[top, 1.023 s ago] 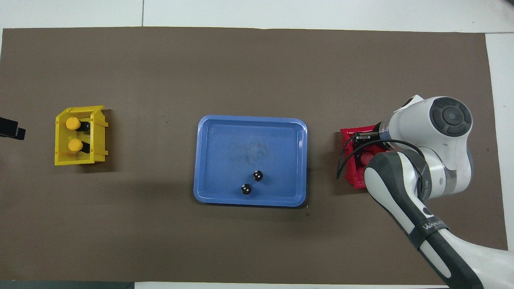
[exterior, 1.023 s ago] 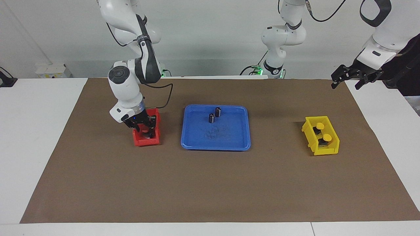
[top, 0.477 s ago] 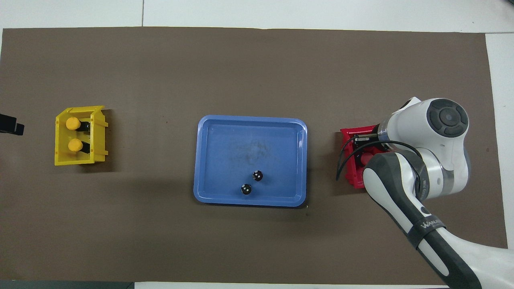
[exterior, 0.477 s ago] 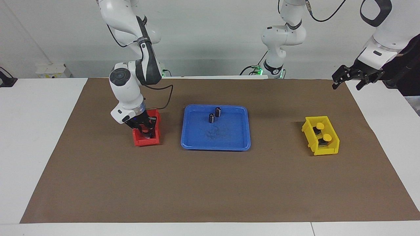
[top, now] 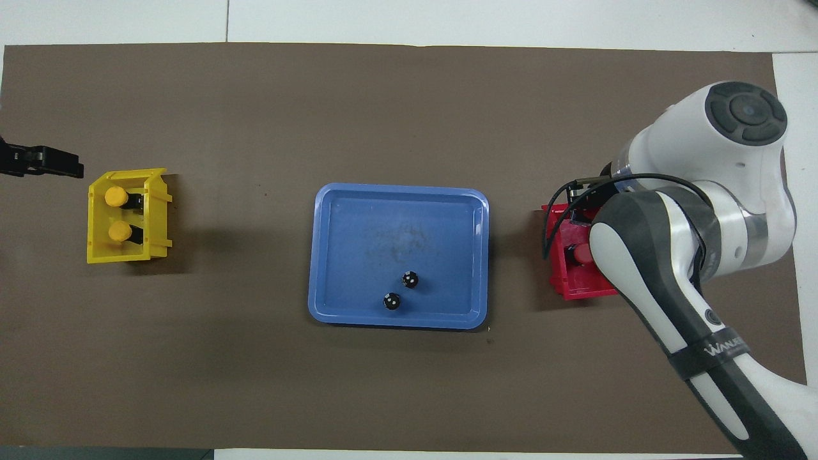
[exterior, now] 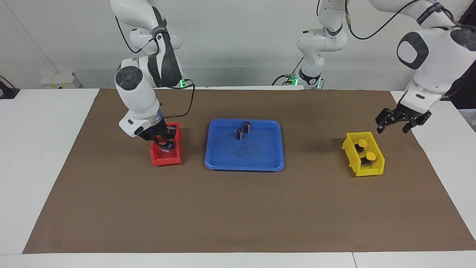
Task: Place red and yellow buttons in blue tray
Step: 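Carry the red button to the tray while the left gripper grasps a yellow button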
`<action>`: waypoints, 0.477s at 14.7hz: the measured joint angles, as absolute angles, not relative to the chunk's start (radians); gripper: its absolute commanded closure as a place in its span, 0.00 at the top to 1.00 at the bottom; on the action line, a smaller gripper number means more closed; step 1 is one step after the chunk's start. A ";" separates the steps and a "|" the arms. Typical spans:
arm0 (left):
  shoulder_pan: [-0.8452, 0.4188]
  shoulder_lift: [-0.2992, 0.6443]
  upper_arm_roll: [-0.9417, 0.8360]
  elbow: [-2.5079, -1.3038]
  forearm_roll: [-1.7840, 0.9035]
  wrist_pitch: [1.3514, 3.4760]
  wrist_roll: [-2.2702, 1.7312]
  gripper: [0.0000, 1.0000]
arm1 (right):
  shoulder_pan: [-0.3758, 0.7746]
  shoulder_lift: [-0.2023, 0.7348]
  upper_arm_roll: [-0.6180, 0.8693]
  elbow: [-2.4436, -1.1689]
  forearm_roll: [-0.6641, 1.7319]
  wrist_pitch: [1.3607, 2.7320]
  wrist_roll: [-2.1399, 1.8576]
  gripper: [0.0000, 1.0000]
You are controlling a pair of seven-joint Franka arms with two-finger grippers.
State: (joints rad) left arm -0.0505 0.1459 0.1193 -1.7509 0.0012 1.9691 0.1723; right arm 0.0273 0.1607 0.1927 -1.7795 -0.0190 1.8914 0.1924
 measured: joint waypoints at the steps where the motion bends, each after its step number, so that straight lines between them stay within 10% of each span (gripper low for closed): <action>1: -0.043 0.181 0.119 -1.753 0.001 2.000 0.172 0.64 | 0.059 0.183 0.195 -1.724 -0.018 1.880 0.242 0.19; 7: -0.030 0.231 0.119 -1.864 0.000 2.147 0.156 0.65 | 0.375 0.348 0.201 -1.609 -0.034 1.990 0.691 0.18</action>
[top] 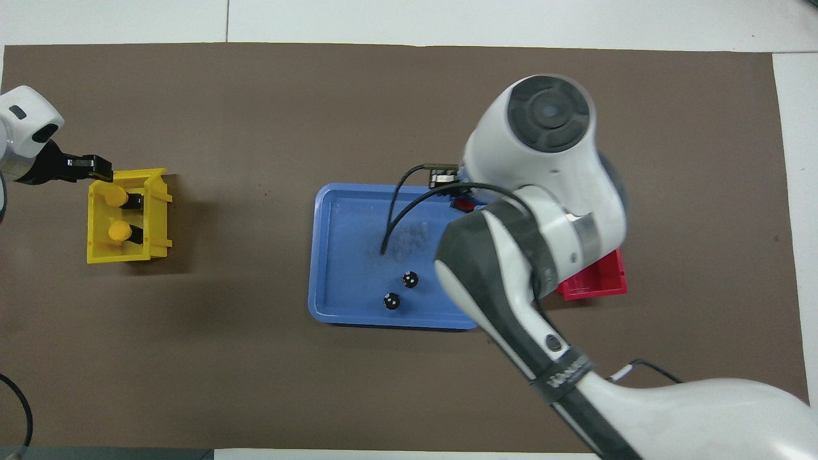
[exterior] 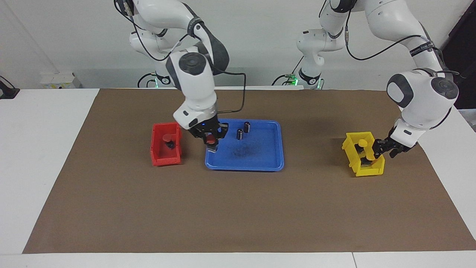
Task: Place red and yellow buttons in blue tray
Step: 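Carry the red button to the tray while the left gripper grasps a yellow button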
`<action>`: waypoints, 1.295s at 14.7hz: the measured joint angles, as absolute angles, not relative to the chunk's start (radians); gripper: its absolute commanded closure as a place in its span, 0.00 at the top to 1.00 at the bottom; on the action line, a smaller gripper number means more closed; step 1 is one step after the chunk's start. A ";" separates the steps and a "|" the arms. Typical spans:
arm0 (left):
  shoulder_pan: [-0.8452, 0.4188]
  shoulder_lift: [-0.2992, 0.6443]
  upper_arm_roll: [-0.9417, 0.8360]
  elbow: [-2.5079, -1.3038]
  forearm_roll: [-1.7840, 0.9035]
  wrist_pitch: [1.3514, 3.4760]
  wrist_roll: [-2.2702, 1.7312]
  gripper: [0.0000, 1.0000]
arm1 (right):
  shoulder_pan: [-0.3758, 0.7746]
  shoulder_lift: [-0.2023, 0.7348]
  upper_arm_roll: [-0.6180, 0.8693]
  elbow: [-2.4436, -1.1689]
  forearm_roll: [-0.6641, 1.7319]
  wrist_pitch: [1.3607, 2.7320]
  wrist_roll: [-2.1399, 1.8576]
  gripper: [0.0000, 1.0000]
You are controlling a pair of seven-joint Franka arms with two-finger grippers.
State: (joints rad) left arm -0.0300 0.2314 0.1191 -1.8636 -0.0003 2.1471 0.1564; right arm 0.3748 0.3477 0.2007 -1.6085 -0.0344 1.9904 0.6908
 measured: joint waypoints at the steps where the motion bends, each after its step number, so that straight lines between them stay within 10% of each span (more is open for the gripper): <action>1: -0.030 0.231 0.118 -1.879 0.000 2.157 0.143 0.65 | 0.423 0.376 0.201 -1.607 -0.061 2.021 0.755 0.19; 7: -0.035 0.224 0.109 -1.950 0.000 2.217 0.107 0.65 | 0.478 0.440 0.194 -1.631 -0.107 2.104 0.841 0.22; 8: -0.035 0.224 0.108 -1.967 0.000 2.234 0.107 0.56 | 0.475 0.440 0.192 -1.642 -0.107 2.125 0.841 0.23; 9: -0.035 0.224 0.108 -1.979 -0.001 2.246 0.105 0.02 | 0.475 0.440 0.191 -1.656 -0.107 2.144 0.841 0.24; 14: -0.035 0.222 0.106 -1.945 -0.005 2.221 0.071 0.01 | 0.475 0.438 0.190 -1.697 -0.108 2.176 0.841 0.77; 19: -0.114 0.221 0.100 -1.560 -0.008 1.815 -0.026 0.01 | 0.419 0.401 0.184 -1.561 -0.129 1.985 0.804 0.77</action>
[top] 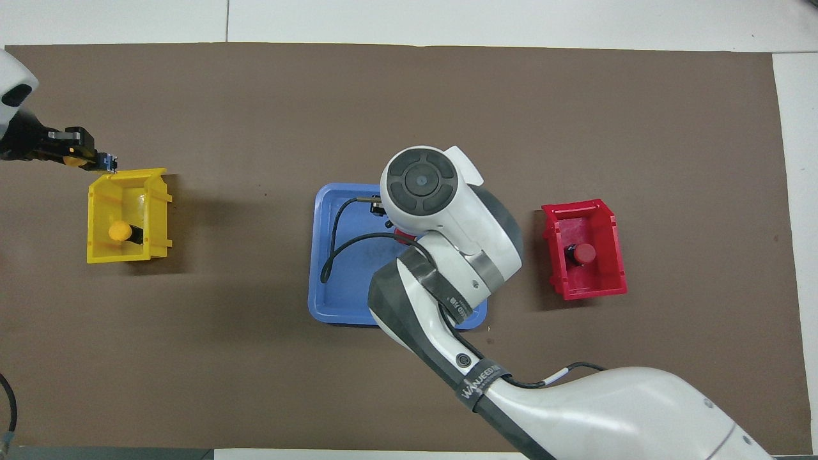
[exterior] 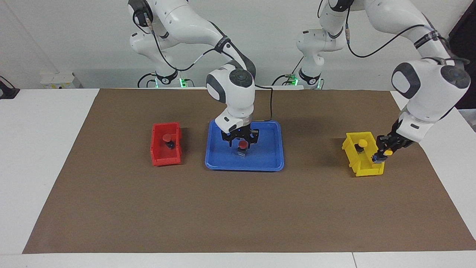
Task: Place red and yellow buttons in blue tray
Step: 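Carry the red button to the tray while the left gripper grasps a yellow button, then place the yellow button in the tray while the right gripper returns to the crate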
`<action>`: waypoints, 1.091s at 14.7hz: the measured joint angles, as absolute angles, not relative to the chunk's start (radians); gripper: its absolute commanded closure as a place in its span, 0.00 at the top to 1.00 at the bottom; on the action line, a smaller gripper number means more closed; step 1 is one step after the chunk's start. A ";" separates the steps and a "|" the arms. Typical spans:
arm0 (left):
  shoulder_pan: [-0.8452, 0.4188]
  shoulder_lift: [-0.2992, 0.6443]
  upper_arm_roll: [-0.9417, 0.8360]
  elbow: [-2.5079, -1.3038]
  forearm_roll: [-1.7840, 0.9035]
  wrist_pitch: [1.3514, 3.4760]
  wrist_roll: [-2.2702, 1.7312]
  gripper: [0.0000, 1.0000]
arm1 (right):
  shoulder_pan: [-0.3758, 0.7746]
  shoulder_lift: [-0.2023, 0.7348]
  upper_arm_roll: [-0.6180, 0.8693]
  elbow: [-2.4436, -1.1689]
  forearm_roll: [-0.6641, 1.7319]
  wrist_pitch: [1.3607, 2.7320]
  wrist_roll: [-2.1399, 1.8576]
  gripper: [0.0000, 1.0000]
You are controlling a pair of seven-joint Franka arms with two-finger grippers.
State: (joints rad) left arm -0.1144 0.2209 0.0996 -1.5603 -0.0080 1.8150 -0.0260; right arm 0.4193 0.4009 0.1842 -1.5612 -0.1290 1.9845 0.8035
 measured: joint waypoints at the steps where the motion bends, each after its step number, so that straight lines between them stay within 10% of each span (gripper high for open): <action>1: -0.182 0.221 0.097 -1.530 -0.009 1.785 -0.138 0.01 | 0.383 0.378 0.184 -1.532 -0.129 1.923 0.741 0.77; 8: -0.685 0.232 0.082 -1.738 -0.010 2.070 -0.684 0.01 | 0.046 0.028 0.183 -1.959 0.013 1.995 0.231 0.73; 15: -0.753 0.296 0.085 -1.855 -0.010 2.204 -0.727 0.03 | -0.047 -0.084 0.183 -2.287 0.019 2.230 0.072 0.68; 16: -0.753 0.300 0.086 -1.863 -0.010 2.209 -0.727 0.34 | -0.050 -0.084 0.182 -2.303 0.020 2.257 0.069 0.68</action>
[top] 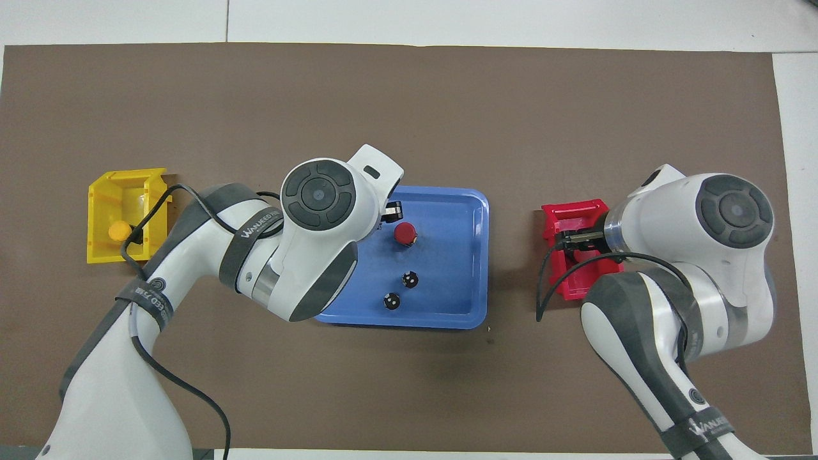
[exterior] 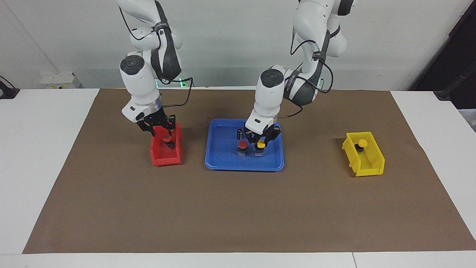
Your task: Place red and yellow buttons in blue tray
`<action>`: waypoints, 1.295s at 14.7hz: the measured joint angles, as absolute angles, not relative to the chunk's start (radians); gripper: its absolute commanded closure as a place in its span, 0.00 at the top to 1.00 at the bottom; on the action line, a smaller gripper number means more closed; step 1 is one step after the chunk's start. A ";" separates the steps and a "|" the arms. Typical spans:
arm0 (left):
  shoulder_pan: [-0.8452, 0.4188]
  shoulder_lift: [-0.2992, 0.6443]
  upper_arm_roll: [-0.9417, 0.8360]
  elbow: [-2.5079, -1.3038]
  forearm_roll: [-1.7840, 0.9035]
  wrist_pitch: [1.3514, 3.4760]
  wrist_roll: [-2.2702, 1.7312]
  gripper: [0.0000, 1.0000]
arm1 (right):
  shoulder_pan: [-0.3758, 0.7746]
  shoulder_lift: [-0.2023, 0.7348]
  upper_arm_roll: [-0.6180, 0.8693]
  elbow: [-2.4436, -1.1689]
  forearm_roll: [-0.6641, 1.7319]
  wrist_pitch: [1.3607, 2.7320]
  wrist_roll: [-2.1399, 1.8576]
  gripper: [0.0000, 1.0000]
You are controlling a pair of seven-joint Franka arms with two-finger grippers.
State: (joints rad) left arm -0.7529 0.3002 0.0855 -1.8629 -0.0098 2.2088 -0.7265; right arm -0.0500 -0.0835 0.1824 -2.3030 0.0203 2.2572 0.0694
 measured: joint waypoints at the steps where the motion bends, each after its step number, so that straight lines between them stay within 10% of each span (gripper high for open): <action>1: -0.753 0.303 0.087 -1.868 -0.010 2.211 -0.727 0.81 | -0.049 -0.083 0.184 -2.321 0.020 2.285 0.069 0.67; 3: -0.753 0.303 0.089 -1.870 -0.010 2.214 -0.727 1.00 | -0.045 -0.079 0.188 -2.346 0.024 2.320 0.070 0.67; 8: -0.739 0.246 0.107 -1.758 -0.010 1.949 -0.731 1.00 | -0.019 -0.071 0.190 -2.359 0.038 2.346 0.075 0.66; 13: -0.443 0.062 0.136 -1.661 -0.007 1.675 -0.394 1.00 | -0.017 -0.067 0.191 -2.378 0.040 2.380 0.068 0.66; 19: -0.152 0.028 0.145 -1.808 -0.007 1.858 0.055 0.91 | -0.028 -0.065 0.186 -2.398 0.040 2.380 0.034 0.60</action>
